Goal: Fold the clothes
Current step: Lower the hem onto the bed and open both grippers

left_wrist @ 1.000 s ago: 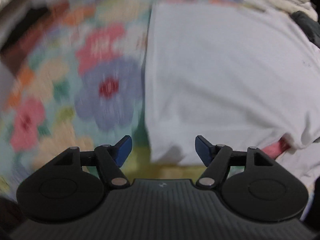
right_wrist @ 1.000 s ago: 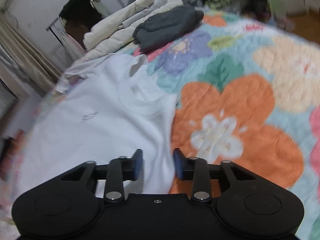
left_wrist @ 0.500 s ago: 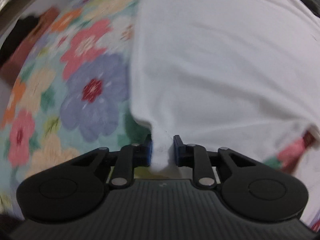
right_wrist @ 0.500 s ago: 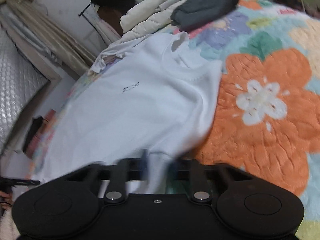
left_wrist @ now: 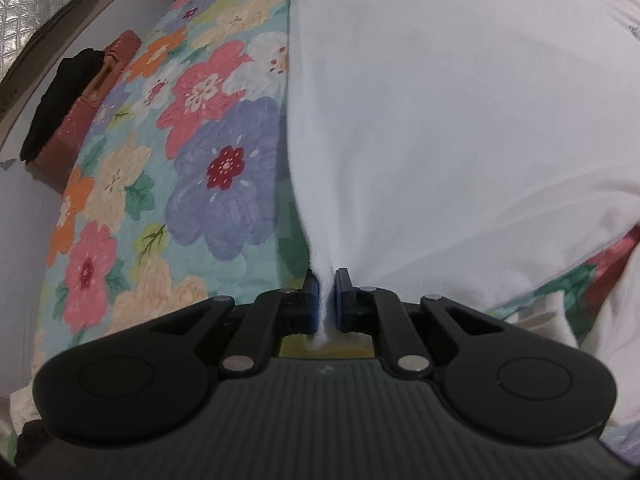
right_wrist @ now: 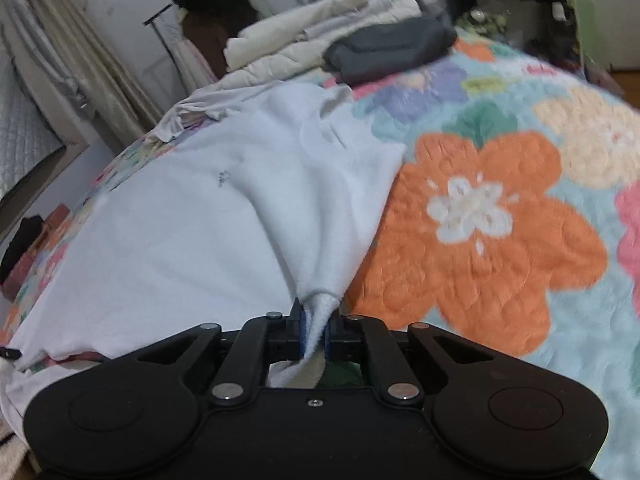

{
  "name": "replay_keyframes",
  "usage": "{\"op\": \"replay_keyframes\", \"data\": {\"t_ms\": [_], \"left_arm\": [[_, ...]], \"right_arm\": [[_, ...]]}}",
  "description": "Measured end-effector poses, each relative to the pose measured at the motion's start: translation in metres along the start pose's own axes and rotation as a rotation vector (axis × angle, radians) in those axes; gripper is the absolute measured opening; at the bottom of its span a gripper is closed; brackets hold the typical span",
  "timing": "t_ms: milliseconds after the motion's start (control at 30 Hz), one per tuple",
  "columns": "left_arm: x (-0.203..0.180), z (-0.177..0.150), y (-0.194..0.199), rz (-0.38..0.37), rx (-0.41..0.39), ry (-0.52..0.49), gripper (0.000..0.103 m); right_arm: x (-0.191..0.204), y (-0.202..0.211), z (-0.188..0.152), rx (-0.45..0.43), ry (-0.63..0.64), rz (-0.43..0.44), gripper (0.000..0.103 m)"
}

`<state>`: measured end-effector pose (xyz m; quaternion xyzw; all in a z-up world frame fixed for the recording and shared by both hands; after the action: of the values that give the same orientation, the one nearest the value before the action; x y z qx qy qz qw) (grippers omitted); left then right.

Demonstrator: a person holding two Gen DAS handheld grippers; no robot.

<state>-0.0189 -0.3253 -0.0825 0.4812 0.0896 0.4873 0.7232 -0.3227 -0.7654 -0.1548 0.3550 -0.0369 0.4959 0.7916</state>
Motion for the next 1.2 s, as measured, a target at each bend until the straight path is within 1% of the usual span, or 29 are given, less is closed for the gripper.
{"op": "replay_keyframes", "data": {"t_ms": [100,133,167,267,300,367,400,433,467,500,533,567,600,633,667,733,767,900,967,1033,1067,1100,1133,1167,1200], "left_arm": [[0.000,-0.002,-0.002,0.017,0.016,0.008,0.008],[0.001,-0.001,-0.004,0.016,0.022,0.018,0.008],[0.002,-0.001,-0.004,0.015,0.027,0.026,0.008],[0.004,-0.001,-0.007,0.023,0.041,0.042,0.009],[0.004,-0.001,-0.007,0.031,0.039,0.043,0.010],[0.003,0.002,0.003,0.055,0.007,0.031,0.011],[0.002,0.003,0.010,0.062,-0.009,0.027,0.016],[-0.001,0.004,0.019,0.055,-0.011,0.023,0.035],[-0.004,0.004,0.029,0.041,-0.010,0.016,0.055],[-0.007,0.004,0.041,0.027,-0.023,0.013,0.060],[-0.010,0.007,0.056,0.012,-0.052,0.017,0.064],[-0.013,0.010,0.071,-0.006,-0.080,0.030,0.069],[-0.017,0.013,0.085,-0.028,-0.105,0.048,0.072],[-0.021,0.017,0.100,-0.062,-0.135,0.076,0.079],[-0.027,0.020,0.113,-0.095,-0.163,0.099,0.083],[-0.040,0.025,0.135,-0.152,-0.204,0.120,0.085],[-0.048,0.026,0.144,-0.168,-0.213,0.124,0.085],[-0.072,0.027,0.164,-0.160,-0.205,0.134,0.087],[-0.084,0.027,0.171,-0.166,-0.199,0.135,0.088],[-0.092,0.027,0.175,-0.169,-0.192,0.144,0.089],[-0.095,0.028,0.177,-0.160,-0.193,0.150,0.089],[-0.098,0.029,0.179,-0.145,-0.198,0.151,0.090],[-0.102,0.030,0.182,-0.117,-0.207,0.148,0.094],[-0.106,0.031,0.185,-0.098,-0.215,0.145,0.096],[-0.109,0.032,0.187,-0.090,-0.221,0.145,0.097]], "right_arm": [[-0.014,-0.007,-0.008,0.019,-0.065,-0.014,0.007],[-0.016,-0.008,-0.013,0.012,-0.057,-0.024,0.007],[-0.014,-0.006,-0.018,0.000,-0.021,-0.031,0.007],[-0.015,-0.003,-0.020,-0.009,-0.041,-0.036,0.008],[-0.015,-0.002,-0.018,-0.005,-0.049,-0.042,0.008],[-0.015,0.002,-0.016,0.000,-0.052,-0.057,0.010],[-0.014,0.006,-0.014,-0.005,-0.056,-0.075,0.013],[-0.013,0.014,-0.011,-0.018,-0.080,-0.089,0.020],[-0.011,0.024,-0.007,-0.043,-0.120,-0.083,0.025],[-0.008,0.035,-0.003,-0.064,-0.146,-0.063,0.026],[0.000,0.045,0.003,-0.079,-0.139,-0.013,0.033],[0.008,0.054,0.009,-0.087,-0.119,0.024,0.041],[0.018,0.060,0.013,-0.083,-0.071,0.037,0.056],[0.028,0.066,0.017,-0.082,-0.024,0.048,0.059],[0.038,0.072,0.021,-0.085,0.013,0.060,0.059],[0.053,0.075,0.028,-0.064,0.017,0.119,0.059],[0.059,0.077,0.032,-0.053,0.016,0.143,0.059],[0.086,0.081,0.050,-0.034,0.053,0.169,0.059],[0.099,0.084,0.059,-0.025,0.079,0.181,0.063],[0.113,0.087,0.068,-0.022,0.141,0.184,0.073],[0.119,0.089,0.071,-0.019,0.167,0.188,0.077],[0.125,0.091,0.074,-0.010,0.186,0.191,0.083],[0.130,0.090,0.077,0.013,0.192,0.193,0.085],[0.135,0.089,0.079,0.039,0.195,0.194,0.085],[0.139,0.087,0.081,0.071,0.190,0.191,0.085]]}}
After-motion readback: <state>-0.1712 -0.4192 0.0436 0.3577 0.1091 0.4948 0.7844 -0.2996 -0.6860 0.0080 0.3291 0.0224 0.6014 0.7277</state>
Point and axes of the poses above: each gripper's, at about its wrist camera, not at the fingertips, and y roughly against the way its jaws point, x to its left, z to its top, the point moved 3 cm from there along -y, roughly the way its jaws point, and after that the axes turned 9 degrees about -x, right-handed, at the moved point
